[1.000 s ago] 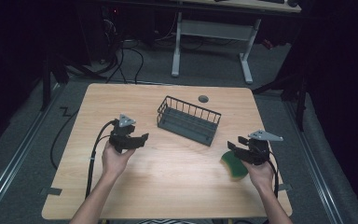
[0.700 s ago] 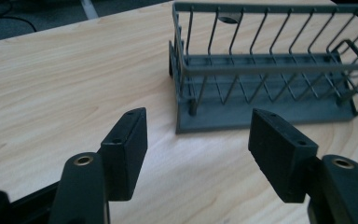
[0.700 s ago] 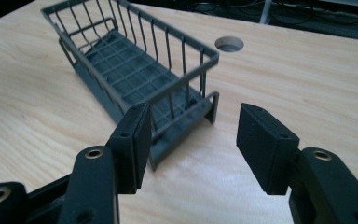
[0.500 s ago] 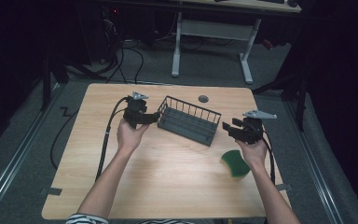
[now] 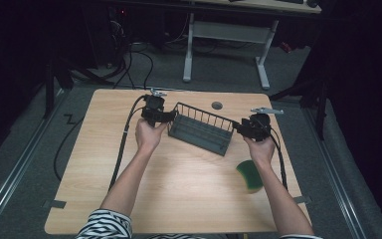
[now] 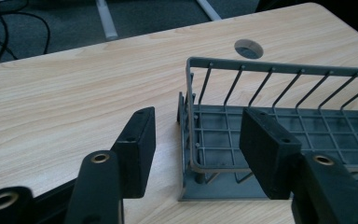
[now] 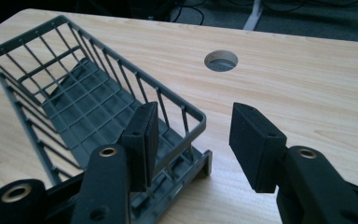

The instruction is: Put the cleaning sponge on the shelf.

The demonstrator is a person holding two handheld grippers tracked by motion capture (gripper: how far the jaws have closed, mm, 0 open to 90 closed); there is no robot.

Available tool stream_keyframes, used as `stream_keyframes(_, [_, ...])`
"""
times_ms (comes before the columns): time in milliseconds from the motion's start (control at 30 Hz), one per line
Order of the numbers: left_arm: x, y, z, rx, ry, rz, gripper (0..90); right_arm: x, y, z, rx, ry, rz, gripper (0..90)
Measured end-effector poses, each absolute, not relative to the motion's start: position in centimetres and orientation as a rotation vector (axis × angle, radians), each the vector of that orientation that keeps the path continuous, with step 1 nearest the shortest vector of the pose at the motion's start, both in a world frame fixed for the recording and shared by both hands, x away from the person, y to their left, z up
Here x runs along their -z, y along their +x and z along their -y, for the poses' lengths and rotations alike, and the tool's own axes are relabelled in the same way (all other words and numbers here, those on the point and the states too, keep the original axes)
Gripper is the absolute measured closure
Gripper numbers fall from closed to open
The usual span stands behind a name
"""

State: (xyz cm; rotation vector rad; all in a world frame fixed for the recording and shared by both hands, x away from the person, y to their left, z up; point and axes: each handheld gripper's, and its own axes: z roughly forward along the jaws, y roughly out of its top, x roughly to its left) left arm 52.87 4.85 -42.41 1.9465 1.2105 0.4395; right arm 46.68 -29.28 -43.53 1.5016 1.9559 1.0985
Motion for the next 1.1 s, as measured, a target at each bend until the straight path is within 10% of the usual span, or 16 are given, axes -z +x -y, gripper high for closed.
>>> stream_keyframes(1100, [43.9, 53.4, -4.8, -0.376, 2.017, -1.181, 82.5, 44.4, 48.5, 28.2, -0.990, 1.510, -2.067, 68.4])
